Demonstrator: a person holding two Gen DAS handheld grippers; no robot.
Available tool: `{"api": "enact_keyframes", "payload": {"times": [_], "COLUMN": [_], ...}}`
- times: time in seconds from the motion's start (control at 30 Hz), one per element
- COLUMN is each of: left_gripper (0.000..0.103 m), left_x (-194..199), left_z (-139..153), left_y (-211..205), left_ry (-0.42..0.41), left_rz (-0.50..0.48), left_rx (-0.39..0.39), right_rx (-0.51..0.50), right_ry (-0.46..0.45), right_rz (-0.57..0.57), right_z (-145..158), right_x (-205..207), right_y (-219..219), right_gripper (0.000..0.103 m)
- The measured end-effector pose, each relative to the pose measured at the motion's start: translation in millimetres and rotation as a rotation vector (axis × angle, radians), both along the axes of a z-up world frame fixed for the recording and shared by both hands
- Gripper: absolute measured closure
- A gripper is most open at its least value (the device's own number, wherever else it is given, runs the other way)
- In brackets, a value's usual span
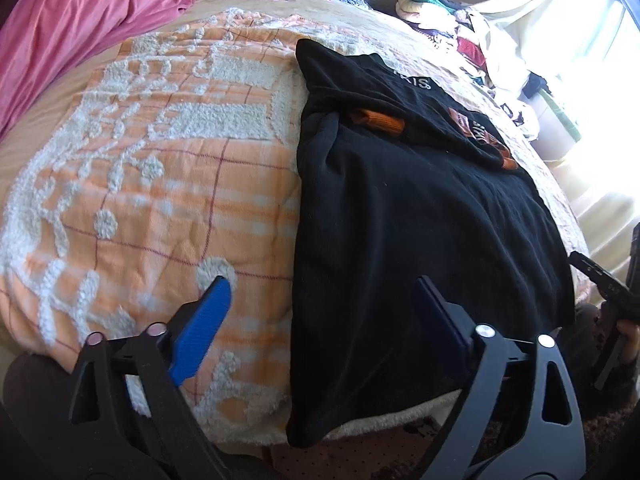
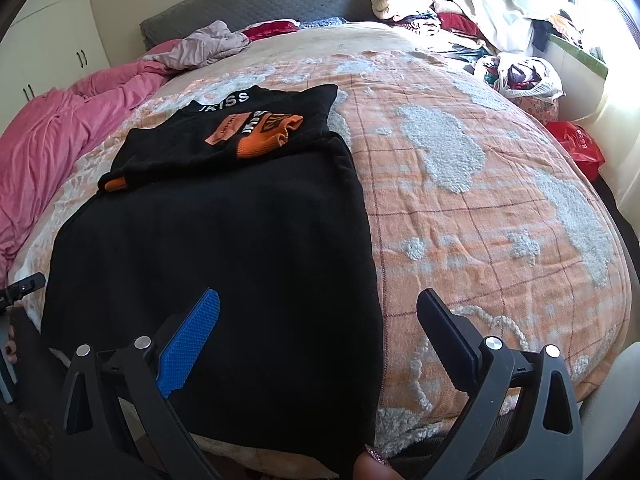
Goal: Fold small clothes
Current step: 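Grasp the sweatshirt hem with the left tool while the right tool grasps it too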
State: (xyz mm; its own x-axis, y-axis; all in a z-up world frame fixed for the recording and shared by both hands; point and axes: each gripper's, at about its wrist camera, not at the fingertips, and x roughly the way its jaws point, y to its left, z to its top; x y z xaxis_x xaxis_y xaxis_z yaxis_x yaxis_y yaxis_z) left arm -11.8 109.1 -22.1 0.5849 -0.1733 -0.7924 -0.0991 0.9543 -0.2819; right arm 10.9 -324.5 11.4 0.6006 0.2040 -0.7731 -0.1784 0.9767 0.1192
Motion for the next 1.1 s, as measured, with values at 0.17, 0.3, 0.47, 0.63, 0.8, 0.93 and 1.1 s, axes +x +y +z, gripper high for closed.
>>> {"api": "enact_keyframes", "payload": {"times": [0.17, 0.3, 0.47, 0.63, 0.8, 0.93, 1.1], "left_gripper": [0.046, 0.052, 0.057, 0.063, 0.065, 0.065, 0.065], "left_x": [-7.2, -10.9, -18.3, -23.5, -26.8, -29.8, -31.9], "left_z": [-6.0, -16.3, -23.6, -23.8, -23.9, -24.9, -27.2], "left_y": [-3.3, -2.2, -9.1, -11.5, -11.4, -14.7, -14.3], "left_ry": [0.022, 0.054, 0.076, 0.078, 0.083, 0.088, 0.095], "left_rz": [-0.036, -0.035, -0.052, -0.051, -0.058, -0.07, -0.076], "left_rx": [-0.063, -0.104, -0.111, -0.107, -0.096, -0.072, -0.07], "right_rx": [0.005, 0.004, 0.004, 0.037, 0.048, 0.053, 0.097], "right_ry": [0.016, 0.037, 0.076, 0.108, 0.136, 0.144, 0.184], "right_rz": [-0.001, 0.012, 0.016, 0.007, 0.029, 0.05, 0.105], "right_z": [-3.5, -8.3, -15.7, -20.5, -22.3, -21.8, -27.8], "right_x": [-6.2, -11.3, -18.1, -23.5, -27.3, -29.6, -24.2], "right_y": [-2.9, -3.0, -5.5, -12.4, -13.2, -13.2, -10.7], "right_gripper": [0.005, 0.005, 0.005, 0.005, 0.005, 0.005, 0.025]}}
